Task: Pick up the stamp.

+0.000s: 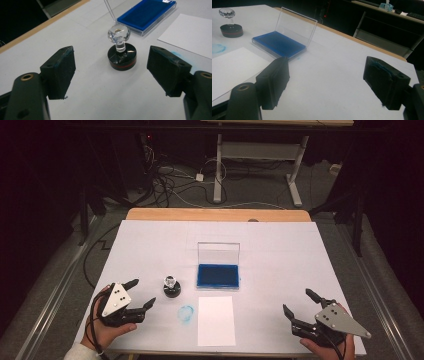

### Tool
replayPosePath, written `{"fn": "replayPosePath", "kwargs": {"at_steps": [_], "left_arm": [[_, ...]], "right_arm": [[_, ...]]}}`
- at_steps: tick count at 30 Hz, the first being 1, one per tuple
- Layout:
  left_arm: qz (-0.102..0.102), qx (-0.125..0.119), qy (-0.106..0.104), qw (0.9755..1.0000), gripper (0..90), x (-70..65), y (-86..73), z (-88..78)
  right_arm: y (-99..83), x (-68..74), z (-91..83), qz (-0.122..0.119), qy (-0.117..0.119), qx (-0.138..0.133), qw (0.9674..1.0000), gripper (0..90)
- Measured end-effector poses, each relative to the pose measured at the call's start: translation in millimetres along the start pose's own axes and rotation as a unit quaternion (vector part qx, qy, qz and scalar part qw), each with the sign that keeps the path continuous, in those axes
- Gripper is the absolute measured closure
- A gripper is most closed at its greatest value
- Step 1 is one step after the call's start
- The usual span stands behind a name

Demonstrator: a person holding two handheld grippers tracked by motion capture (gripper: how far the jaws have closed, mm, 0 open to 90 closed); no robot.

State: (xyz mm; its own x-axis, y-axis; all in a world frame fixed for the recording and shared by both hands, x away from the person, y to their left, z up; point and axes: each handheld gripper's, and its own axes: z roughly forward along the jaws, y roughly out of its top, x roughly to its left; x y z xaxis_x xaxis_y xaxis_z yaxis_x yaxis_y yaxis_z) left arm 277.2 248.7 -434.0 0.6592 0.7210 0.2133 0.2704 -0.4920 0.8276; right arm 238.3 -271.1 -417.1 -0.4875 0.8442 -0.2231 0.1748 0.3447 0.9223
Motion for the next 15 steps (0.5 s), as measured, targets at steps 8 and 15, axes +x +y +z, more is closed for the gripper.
{"fn": "replayPosePath", "kwargs": {"at_steps": [8,15], "left_arm": [[0.004,0.012,-0.016,0.9998,21.1,2.5,-2.7,2.5],[0.009,0.027,-0.022,0.9993,23.7,-0.8,-1.3,7.4]], "right_arm": [[-0.8,0.9,6.6,-0.009,0.003,0.012,0.9999,20.0],[-1.4,0.4,7.1,-0.013,-0.002,0.014,0.9998,21.0]]}}
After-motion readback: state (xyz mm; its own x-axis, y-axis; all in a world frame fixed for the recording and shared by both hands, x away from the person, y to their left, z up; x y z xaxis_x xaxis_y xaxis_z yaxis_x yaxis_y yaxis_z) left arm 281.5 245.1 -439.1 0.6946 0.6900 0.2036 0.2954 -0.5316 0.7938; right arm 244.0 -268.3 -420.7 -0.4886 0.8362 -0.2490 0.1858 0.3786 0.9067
